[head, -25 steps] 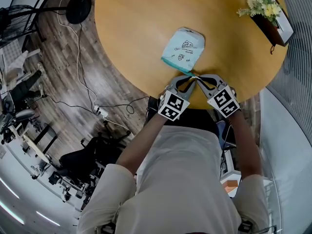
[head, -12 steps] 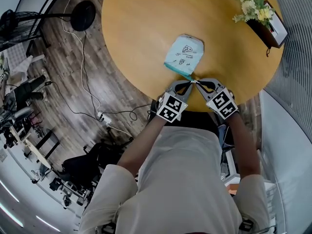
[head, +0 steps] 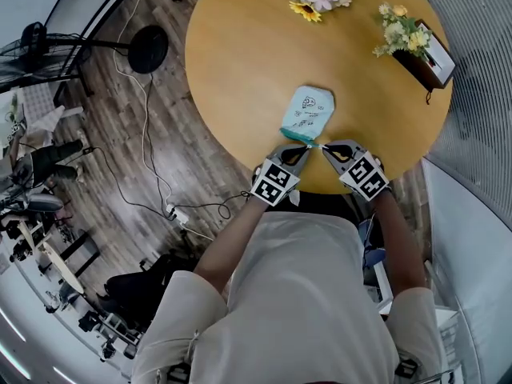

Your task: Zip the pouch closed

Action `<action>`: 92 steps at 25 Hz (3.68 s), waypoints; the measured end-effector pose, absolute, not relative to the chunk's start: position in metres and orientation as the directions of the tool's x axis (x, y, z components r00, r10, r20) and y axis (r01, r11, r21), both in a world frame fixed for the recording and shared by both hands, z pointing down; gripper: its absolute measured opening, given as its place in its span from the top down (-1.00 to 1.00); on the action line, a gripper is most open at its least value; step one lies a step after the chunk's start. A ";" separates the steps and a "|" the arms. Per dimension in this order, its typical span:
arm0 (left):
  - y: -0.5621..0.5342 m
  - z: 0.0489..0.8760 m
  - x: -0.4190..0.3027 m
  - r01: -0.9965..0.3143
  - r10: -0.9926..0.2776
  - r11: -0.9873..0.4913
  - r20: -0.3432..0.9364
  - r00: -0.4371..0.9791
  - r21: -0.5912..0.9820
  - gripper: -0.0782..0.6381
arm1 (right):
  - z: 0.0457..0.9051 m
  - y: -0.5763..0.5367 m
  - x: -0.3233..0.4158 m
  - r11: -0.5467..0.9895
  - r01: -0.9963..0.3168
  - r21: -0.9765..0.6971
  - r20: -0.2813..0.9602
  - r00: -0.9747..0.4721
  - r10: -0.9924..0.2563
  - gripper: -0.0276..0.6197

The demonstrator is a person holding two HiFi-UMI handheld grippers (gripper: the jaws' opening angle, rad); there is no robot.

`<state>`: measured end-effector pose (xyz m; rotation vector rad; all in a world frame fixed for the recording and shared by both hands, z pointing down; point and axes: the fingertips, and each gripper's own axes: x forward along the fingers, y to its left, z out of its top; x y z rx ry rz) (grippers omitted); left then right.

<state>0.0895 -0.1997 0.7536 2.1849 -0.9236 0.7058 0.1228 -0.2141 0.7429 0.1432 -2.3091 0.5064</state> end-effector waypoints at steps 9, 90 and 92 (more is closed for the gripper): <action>-0.201 0.744 0.058 -0.791 -0.428 -0.510 0.698 0.574 0.338 0.73 | 0.726 -0.218 0.138 0.903 -0.321 -0.286 0.712 -0.702 -0.024 0.88; -0.084 0.502 -0.066 -0.740 -0.613 -0.633 0.436 0.659 0.230 0.63 | 0.479 -0.048 0.141 0.478 -0.878 -0.006 0.471 -0.424 -0.773 0.72; -0.068 0.491 -0.062 -0.750 -0.631 -0.625 0.426 0.648 0.216 0.63 | 0.469 -0.035 0.145 0.489 -0.872 -0.007 0.449 -0.440 -0.778 0.72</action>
